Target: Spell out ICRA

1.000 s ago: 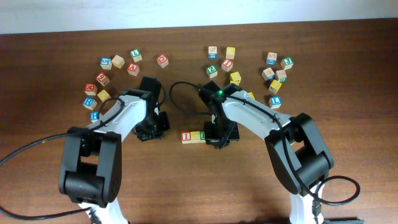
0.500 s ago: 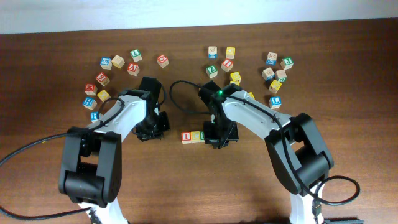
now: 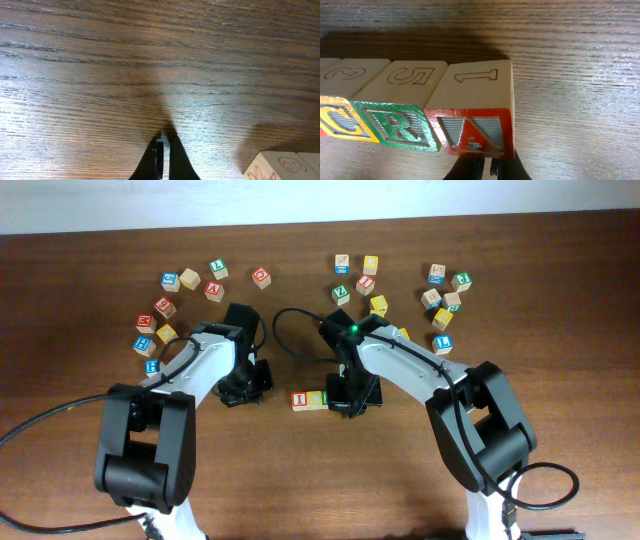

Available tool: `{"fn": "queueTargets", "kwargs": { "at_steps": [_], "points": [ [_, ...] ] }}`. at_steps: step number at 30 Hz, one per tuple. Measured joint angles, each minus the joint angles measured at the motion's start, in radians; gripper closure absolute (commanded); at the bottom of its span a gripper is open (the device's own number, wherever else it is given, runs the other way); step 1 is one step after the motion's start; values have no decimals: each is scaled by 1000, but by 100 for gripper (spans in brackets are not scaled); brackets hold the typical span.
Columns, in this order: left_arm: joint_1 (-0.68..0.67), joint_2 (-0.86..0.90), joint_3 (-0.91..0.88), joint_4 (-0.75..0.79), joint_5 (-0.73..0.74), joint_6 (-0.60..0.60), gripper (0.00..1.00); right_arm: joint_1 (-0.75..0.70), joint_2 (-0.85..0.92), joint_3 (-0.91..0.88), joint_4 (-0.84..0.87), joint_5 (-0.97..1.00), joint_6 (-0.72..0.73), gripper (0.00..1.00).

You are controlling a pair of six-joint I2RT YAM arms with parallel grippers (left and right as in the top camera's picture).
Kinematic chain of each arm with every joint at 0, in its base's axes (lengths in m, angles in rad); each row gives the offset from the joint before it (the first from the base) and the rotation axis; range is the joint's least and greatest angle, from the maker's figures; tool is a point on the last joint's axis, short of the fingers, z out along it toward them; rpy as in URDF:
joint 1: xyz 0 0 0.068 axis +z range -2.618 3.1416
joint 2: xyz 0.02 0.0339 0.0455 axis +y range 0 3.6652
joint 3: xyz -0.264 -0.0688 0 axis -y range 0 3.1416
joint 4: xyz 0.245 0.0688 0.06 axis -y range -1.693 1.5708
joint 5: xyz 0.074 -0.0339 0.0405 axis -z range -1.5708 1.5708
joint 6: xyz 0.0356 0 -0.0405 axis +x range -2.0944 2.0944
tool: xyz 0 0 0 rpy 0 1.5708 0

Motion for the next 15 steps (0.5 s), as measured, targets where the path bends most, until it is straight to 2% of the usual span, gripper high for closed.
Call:
{"fn": "queueTargets", "kwargs": {
  "at_steps": [7,15],
  "points": [
    [0,0,0,0,0,0,100,0,-2,0,-9,-3,3,96],
    [-6,0,0,0,2,0,100,-54,-45,10,-115,-1,-26,96]
  ]
}}
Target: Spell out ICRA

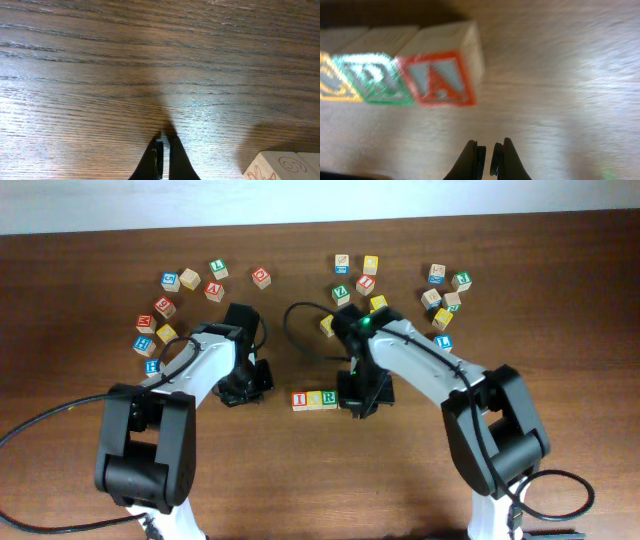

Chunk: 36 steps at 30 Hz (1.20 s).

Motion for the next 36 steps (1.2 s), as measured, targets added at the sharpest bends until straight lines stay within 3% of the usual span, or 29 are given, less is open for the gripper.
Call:
{"fn": "queueTargets", "kwargs": {
  "at_steps": [4,13,36],
  "points": [
    [-39,0,0,4,1,0,100,-90,0,0,16,24,-48,96],
    [-92,0,1,11,1,0,100,-72,0,-42,196,5,-75,96],
    [-145,2,1,24,39,8,100,-39,0,-42,191,-48,-68,96]
  ]
}}
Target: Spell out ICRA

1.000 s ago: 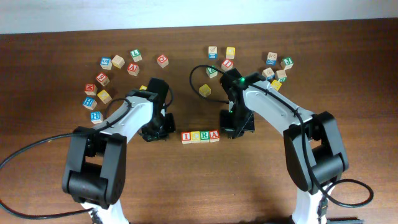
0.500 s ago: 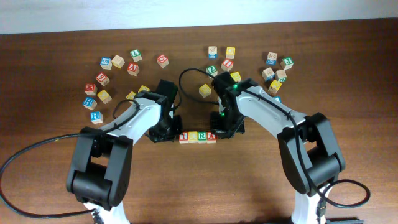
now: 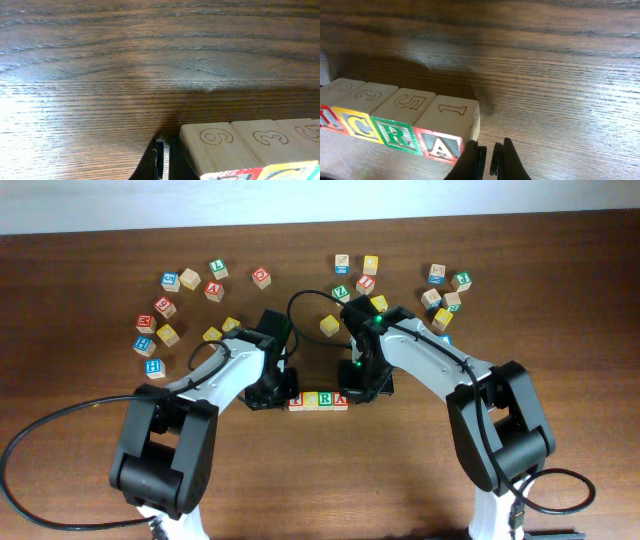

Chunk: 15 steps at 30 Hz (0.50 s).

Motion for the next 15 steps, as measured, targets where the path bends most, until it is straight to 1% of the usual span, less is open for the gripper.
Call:
{"fn": "queueTargets", "kwargs": {
  "at_steps": [15],
  "points": [
    [-20,0,0,24,13,0,100,-11,0,0,-41,32,4,96]
  ]
}}
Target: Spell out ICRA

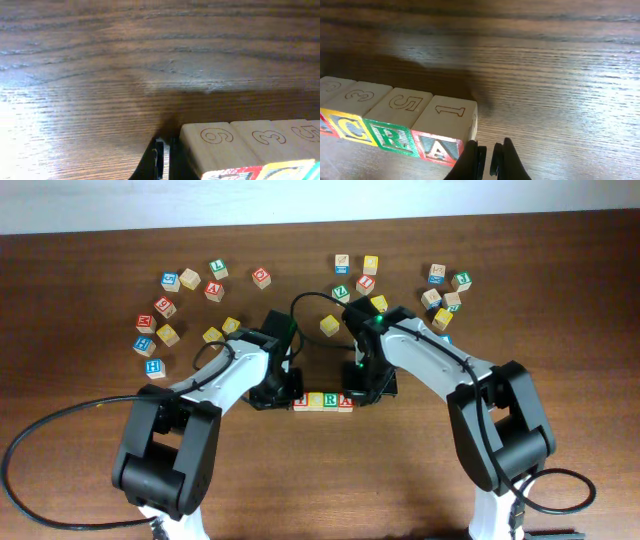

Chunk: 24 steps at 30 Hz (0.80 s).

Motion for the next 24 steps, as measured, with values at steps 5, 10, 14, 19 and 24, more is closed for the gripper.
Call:
{"fn": "queueTargets", "kwargs": {
  "at_steps": [5,10,14,19,24],
  "points": [
    [-5,1,0,4,2,0,100,-2,0,0,13,3,0,96],
    [-23,1,0,-26,-5,0,100,-10,0,0,37,11,0,96],
    [-25,1,0,-26,-13,0,100,-10,0,0,37,9,0,96],
    [-18,1,0,-27,-11,0,100,-10,0,0,20,-10,15,96],
    [-12,1,0,-28,-18,0,100,11,0,0,13,-7,19,96]
  ]
}}
